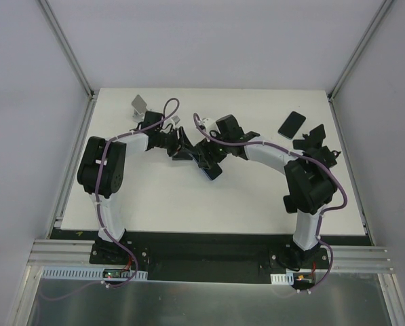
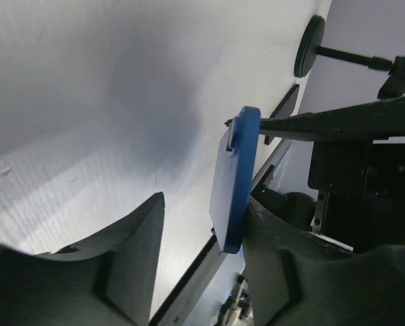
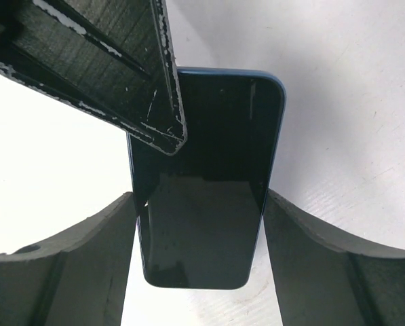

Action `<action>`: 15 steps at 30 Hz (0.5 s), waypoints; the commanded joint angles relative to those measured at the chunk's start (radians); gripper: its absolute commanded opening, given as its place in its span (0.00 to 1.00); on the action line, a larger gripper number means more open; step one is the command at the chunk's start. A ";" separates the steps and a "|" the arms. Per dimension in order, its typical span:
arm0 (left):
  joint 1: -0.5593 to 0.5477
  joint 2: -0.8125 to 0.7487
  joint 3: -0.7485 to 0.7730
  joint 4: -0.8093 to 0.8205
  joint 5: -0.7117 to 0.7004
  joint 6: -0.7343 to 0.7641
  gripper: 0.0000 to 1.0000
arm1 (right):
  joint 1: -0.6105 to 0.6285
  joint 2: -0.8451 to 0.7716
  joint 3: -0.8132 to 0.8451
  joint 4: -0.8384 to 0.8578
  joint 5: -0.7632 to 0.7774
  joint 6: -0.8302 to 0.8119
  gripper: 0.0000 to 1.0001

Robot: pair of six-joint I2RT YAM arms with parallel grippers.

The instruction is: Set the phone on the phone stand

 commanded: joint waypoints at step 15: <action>-0.036 -0.079 0.095 -0.094 -0.031 0.207 0.00 | 0.017 -0.083 0.015 0.025 0.072 -0.037 0.59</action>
